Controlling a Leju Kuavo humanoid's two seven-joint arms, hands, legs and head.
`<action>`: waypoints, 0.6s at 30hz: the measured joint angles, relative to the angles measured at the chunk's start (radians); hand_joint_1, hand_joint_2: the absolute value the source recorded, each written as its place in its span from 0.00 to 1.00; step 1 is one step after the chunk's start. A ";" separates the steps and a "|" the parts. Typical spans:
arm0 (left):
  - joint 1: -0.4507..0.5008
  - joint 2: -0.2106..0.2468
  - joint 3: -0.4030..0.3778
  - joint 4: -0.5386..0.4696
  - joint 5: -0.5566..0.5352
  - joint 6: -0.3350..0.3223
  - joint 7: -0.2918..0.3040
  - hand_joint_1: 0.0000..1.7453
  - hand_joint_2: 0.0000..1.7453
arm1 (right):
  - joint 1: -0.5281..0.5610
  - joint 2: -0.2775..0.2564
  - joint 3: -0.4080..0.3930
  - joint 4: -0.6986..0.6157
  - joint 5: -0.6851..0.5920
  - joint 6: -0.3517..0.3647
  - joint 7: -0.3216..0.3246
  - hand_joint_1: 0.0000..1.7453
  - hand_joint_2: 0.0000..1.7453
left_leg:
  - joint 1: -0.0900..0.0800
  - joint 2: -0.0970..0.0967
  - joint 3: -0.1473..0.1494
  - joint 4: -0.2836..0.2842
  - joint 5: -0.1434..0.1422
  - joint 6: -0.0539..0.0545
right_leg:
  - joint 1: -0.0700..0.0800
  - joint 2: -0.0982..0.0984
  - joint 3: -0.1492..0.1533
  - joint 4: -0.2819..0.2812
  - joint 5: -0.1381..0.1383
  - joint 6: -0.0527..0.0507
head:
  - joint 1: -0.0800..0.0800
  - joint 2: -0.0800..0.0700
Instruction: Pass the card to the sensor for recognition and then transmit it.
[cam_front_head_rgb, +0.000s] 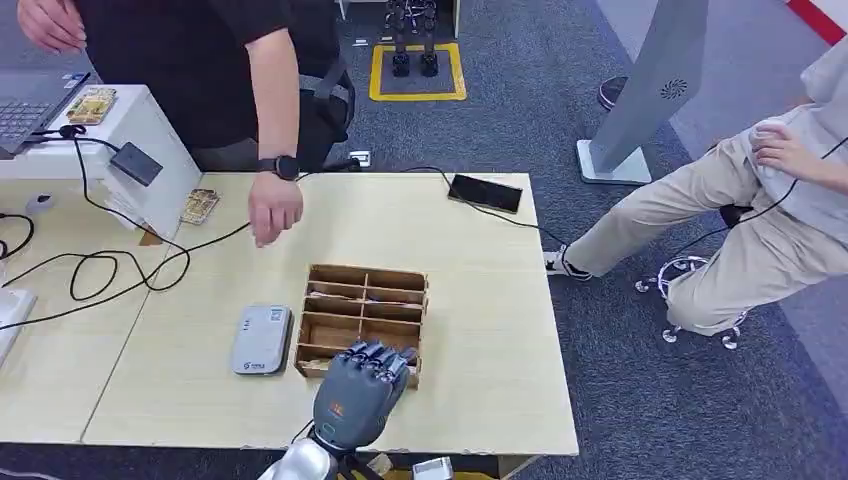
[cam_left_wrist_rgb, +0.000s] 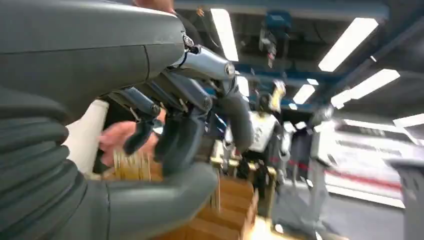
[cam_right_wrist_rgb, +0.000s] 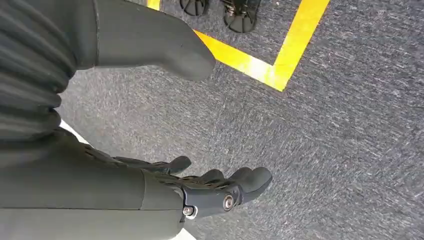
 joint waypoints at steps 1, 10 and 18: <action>0.000 0.002 0.000 -0.029 0.000 0.001 0.006 0.00 1.00 | 0.000 -0.001 0.001 0.002 0.000 0.000 0.000 0.00 1.00 | 0.000 0.000 0.000 0.000 0.000 0.000 | 0.000 0.000 0.000 0.000 0.000 0.000 | 0.000 0.000; 0.017 0.005 0.048 -0.217 0.000 0.001 -0.060 0.00 1.00 | -0.001 -0.005 0.016 0.021 0.000 -0.011 -0.002 0.00 1.00 | 0.000 0.000 0.000 0.000 0.000 0.000 | 0.000 0.000 0.000 0.000 0.000 0.000 | 0.000 0.000; 0.021 0.018 0.076 -0.257 0.000 0.000 0.009 0.00 1.00 | -0.001 -0.007 0.024 0.031 -0.010 -0.011 -0.004 0.00 1.00 | 0.000 0.000 0.000 0.000 0.000 0.000 | 0.000 0.000 0.000 0.000 0.000 0.000 | 0.000 0.000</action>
